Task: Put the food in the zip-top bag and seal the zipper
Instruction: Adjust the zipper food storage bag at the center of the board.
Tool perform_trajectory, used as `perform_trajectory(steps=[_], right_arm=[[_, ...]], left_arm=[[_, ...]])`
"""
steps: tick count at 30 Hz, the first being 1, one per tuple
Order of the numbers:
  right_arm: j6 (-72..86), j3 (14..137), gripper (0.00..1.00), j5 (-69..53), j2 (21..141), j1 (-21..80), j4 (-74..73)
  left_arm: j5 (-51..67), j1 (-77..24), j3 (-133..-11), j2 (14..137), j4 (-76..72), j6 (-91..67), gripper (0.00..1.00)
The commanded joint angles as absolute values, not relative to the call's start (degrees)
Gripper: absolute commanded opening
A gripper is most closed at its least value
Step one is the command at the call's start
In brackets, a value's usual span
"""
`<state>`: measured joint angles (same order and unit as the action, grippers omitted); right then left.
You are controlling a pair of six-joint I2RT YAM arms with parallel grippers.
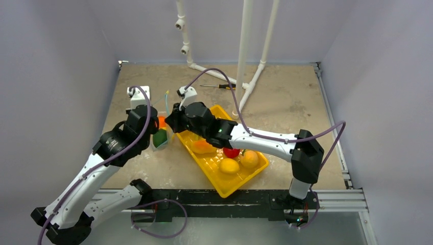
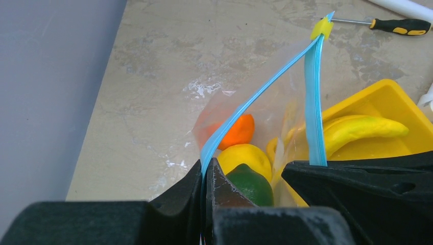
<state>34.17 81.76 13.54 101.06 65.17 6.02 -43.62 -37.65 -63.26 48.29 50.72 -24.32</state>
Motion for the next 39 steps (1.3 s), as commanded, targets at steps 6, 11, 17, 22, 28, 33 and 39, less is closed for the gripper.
perform_trajectory(steps=[6, 11, 17, 22, 28, 33, 39], right_arm=[[27.3, 89.3, 0.00, 5.8, 98.3, 63.2, 0.1], [25.7, 90.4, 0.00, 1.2, 96.7, 61.7, -1.6], [24.3, 95.2, 0.00, -4.5, 97.5, 59.0, -3.7], [23.0, 102.8, 0.00, -5.0, 99.7, 57.9, -7.0], [22.0, 108.5, 0.00, -6.1, 102.7, 57.2, -9.1], [24.9, 98.7, 0.00, -10.0, 106.1, 55.6, -1.6], [26.1, 94.4, 0.00, -13.5, 112.9, 54.6, 2.1]], left_arm=[[-39.2, -37.9, -71.2, 48.7, 59.8, -26.9, 0.00], [-37.3, -38.0, -74.9, 47.5, 63.7, -27.3, 0.00], [-35.6, -38.0, -82.3, 46.7, 68.2, -27.5, 0.00], [-31.7, -37.9, -89.0, 46.8, 69.0, -27.2, 0.00], [-30.1, -37.9, -87.5, 45.8, 67.4, -28.3, 0.00], [-32.6, -37.9, -71.5, 42.5, 61.4, -32.5, 0.00], [-30.6, -38.0, -62.0, 43.1, 55.4, -36.4, 0.00]])
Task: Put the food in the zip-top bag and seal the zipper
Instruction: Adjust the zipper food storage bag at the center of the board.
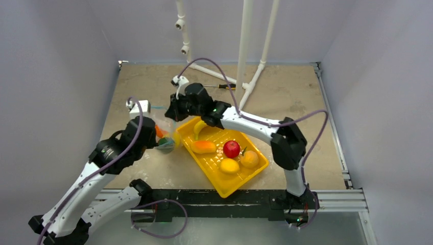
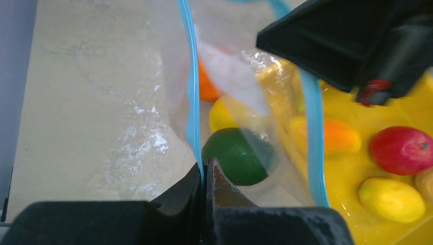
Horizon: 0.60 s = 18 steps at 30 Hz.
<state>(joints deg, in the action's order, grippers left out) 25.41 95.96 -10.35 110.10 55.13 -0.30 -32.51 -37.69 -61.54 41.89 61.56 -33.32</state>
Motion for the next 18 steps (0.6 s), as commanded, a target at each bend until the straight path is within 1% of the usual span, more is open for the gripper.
perform_trajectory(steps=[1, 5, 8, 10, 13, 15, 18], right_arm=[[26.0, 95.0, 0.00, -11.7, 111.9, 54.6, 2.1], [25.4, 97.5, 0.00, -6.2, 106.3, 55.1, 1.0], [24.7, 100.2, 0.00, -2.7, 102.9, 55.5, 0.1], [24.7, 99.5, 0.00, -0.8, 100.9, 55.7, 0.5], [25.2, 97.2, 0.00, -1.0, 101.1, 55.7, 0.9], [25.3, 96.7, 0.00, -0.7, 103.2, 55.7, 0.1], [25.7, 94.6, 0.00, -0.4, 103.7, 55.9, 0.1]], left_arm=[[-29.3, -38.0, -65.7, 43.7, 56.1, -36.1, 0.00], [-28.2, -38.0, -78.5, 44.4, 56.8, -32.8, 0.00], [-28.8, -38.0, -83.3, 45.0, 58.1, -31.8, 0.00], [-30.8, -38.1, -81.7, 44.8, 58.0, -31.8, 0.00], [-32.4, -38.0, -74.7, 44.4, 56.3, -32.3, 0.00], [-31.1, -38.0, -71.6, 44.9, 55.9, -33.4, 0.00], [-29.9, -38.0, -70.9, 44.4, 54.8, -33.8, 0.00]])
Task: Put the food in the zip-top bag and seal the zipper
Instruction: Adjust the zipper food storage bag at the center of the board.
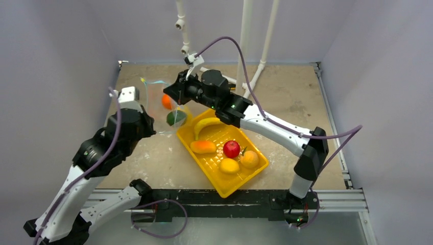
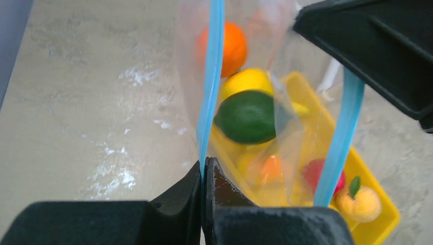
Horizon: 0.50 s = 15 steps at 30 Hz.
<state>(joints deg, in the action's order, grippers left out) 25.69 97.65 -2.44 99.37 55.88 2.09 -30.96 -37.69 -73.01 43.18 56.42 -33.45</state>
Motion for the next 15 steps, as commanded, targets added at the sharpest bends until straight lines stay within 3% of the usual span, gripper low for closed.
perform_trajectory(steps=[1, 15], right_arm=[[25.7, 93.9, 0.00, -0.2, 103.2, 55.9, 0.2], [26.0, 93.9, 0.00, 0.6, 101.9, 56.6, 2.1]], left_arm=[[-30.6, -38.0, -71.5, 44.1, 54.5, -33.6, 0.00], [-38.8, -38.0, -75.5, 44.7, 55.6, -30.6, 0.00]])
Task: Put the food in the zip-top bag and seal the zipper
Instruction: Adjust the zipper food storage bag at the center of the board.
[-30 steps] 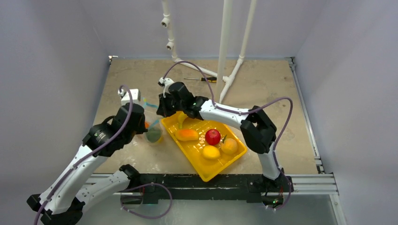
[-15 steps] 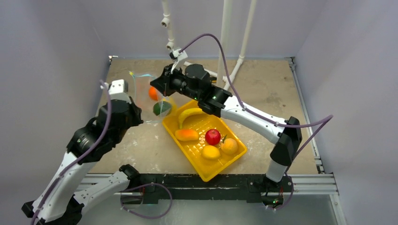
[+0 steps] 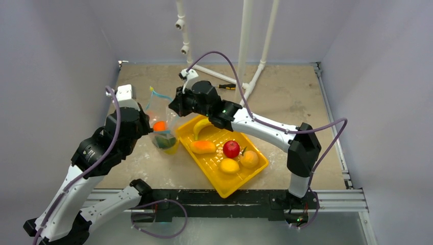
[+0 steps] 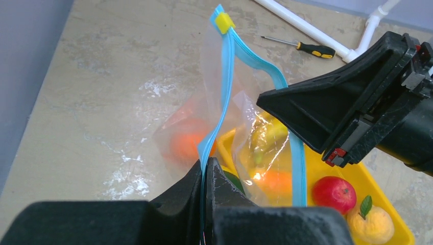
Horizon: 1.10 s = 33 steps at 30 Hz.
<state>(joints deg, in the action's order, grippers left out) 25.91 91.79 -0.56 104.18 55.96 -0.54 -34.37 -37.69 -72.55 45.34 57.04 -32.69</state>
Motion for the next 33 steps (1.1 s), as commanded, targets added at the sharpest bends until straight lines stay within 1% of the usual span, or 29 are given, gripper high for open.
perform_trajectory(steps=[1, 8, 13, 21, 27, 33], right_arm=[[26.0, 94.5, 0.00, 0.5, 102.1, 56.7, 2.3], [27.9, 98.0, 0.00, 0.4, 106.3, 57.0, 4.3], [30.8, 99.0, 0.00, 1.0, 109.6, 57.1, 7.6], [35.7, 95.1, 0.00, 4.0, 112.3, 57.4, 13.4], [38.8, 88.8, 0.00, 4.6, 113.6, 57.9, 18.1], [40.6, 82.3, 0.00, 3.6, 114.0, 58.5, 21.0]], left_arm=[[-39.5, -38.0, -75.7, 44.7, 55.6, -30.3, 0.00], [-43.4, -38.0, -74.7, 46.4, 53.5, -26.8, 0.00], [-49.1, -38.0, -73.9, 48.0, 50.8, -23.8, 0.00], [-58.0, -38.0, -72.8, 51.0, 46.7, -19.6, 0.00], [-55.4, -38.0, -67.5, 53.9, 43.4, -16.0, 0.00], [-51.4, -38.0, -60.9, 55.7, 40.9, -17.6, 0.00]])
